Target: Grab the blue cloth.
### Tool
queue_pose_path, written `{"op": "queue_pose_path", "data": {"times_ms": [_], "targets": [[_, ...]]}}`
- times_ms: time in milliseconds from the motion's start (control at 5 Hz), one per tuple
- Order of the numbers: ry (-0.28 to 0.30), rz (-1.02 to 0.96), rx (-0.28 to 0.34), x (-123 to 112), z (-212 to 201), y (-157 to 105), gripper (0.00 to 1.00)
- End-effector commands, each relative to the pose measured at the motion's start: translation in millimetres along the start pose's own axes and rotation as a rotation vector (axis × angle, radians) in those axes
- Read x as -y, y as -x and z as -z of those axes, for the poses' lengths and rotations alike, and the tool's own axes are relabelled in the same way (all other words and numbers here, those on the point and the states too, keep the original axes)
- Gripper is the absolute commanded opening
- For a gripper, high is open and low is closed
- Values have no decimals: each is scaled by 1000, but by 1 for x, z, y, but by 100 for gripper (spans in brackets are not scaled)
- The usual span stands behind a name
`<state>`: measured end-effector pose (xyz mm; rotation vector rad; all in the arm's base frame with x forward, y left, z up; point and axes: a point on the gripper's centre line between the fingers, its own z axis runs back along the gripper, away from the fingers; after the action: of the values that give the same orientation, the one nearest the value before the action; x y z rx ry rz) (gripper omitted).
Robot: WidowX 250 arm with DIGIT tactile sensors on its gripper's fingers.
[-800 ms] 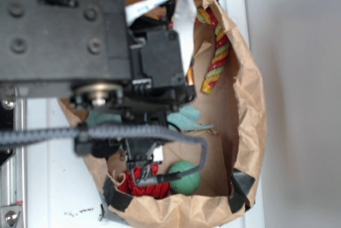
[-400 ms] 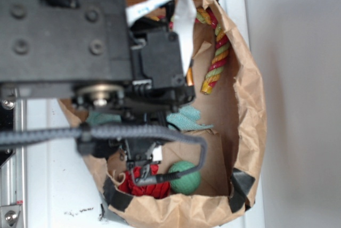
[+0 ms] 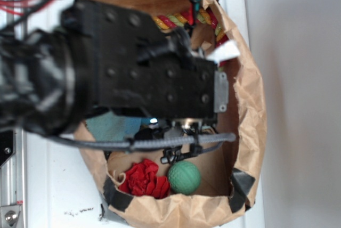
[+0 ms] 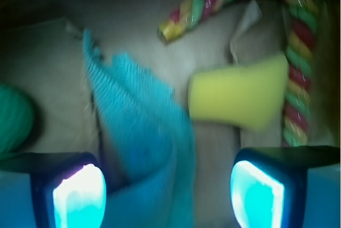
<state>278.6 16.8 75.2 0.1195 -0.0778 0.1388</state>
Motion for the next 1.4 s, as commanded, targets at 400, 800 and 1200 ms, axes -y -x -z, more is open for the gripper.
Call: {"op": "queue_pose_path", "data": {"times_ms": [400, 800, 1200], "targets": [[244, -20, 41, -15, 47, 4, 100], [199, -41, 44, -15, 58, 1, 0], [199, -42, 58, -15, 53, 2, 0]]}}
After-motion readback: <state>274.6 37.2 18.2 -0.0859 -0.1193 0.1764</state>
